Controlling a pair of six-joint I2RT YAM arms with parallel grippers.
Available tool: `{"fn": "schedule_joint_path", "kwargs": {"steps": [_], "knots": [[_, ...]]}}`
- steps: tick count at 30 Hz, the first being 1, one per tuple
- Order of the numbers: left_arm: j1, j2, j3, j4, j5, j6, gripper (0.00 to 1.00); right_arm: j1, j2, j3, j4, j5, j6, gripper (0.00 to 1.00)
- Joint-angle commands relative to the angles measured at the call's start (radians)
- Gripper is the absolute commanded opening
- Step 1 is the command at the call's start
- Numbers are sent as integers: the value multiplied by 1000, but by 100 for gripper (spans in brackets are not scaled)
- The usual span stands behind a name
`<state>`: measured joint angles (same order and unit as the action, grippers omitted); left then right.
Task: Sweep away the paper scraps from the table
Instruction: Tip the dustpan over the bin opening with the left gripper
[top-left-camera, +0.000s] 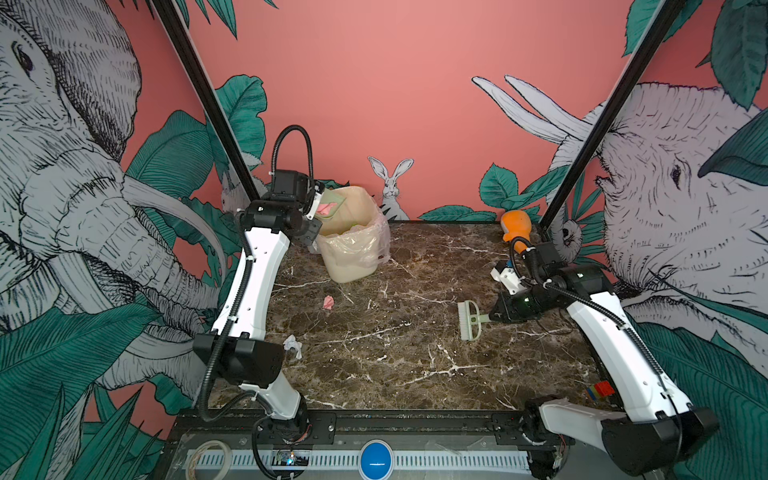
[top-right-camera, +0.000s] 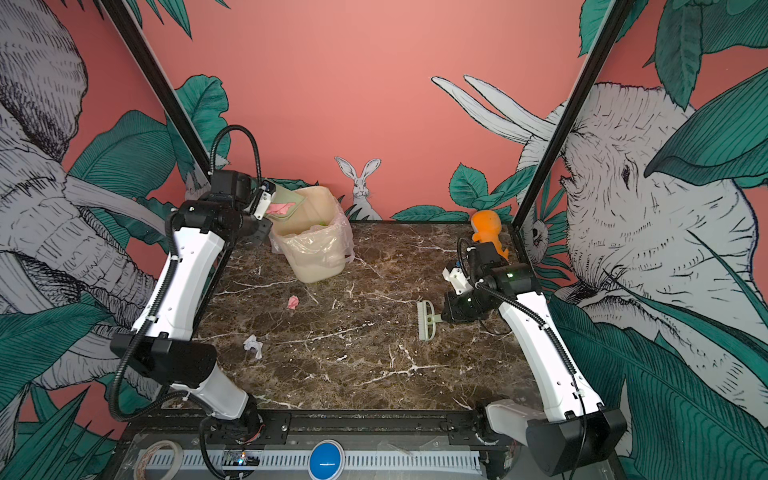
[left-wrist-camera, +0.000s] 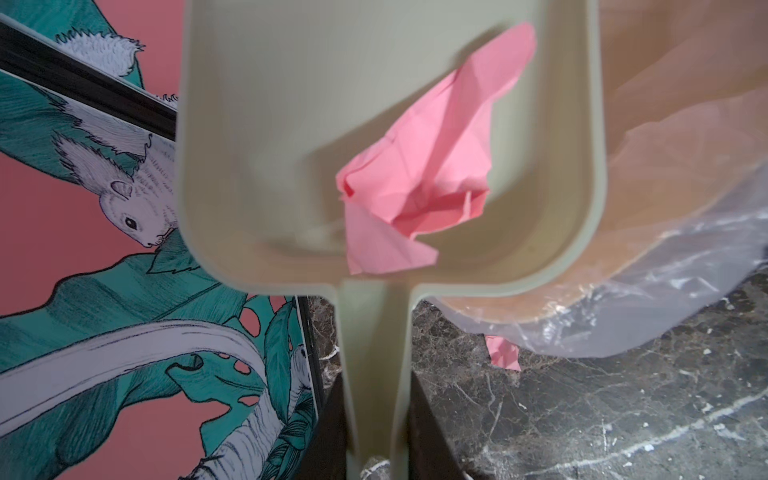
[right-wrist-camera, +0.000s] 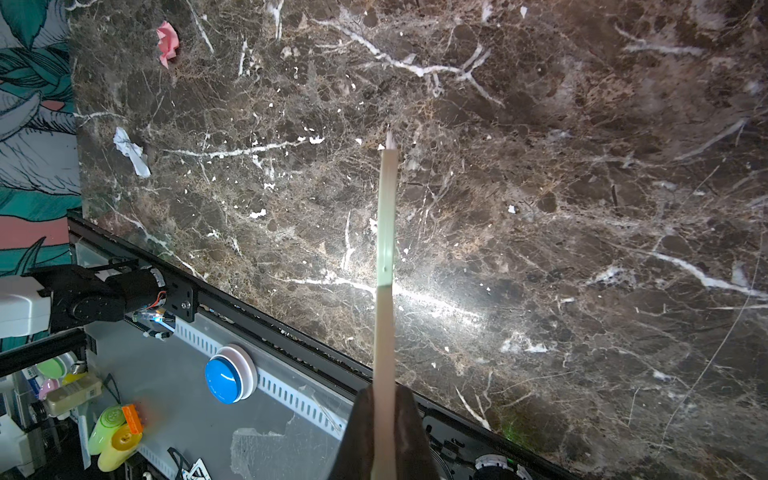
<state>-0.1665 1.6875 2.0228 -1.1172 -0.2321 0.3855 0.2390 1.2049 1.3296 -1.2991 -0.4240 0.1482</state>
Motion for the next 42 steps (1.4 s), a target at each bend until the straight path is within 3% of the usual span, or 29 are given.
{"fn": "schedule_joint_path", "kwargs": {"steps": [1,5,13,26,35,42], "knots": [[4,35,70,-72,-37,66,3,-7,4,20,-36,-12,-22,0],[-19,72,83,-76,-102,119,3,-7,14,18,-32,-14,-24,0],[-109,105,31,-11,-355,244,1,-7,28,16,-22,-30,-24,0],[-198,26,-187,389,-632,615,0,-9,28,2,-10,-35,-31,0],[-210,-28,-318,648,-706,882,0,-9,32,0,-6,-41,-34,0],[-213,-54,-377,840,-702,1079,1,-9,45,13,-16,-50,-52,0]]}}
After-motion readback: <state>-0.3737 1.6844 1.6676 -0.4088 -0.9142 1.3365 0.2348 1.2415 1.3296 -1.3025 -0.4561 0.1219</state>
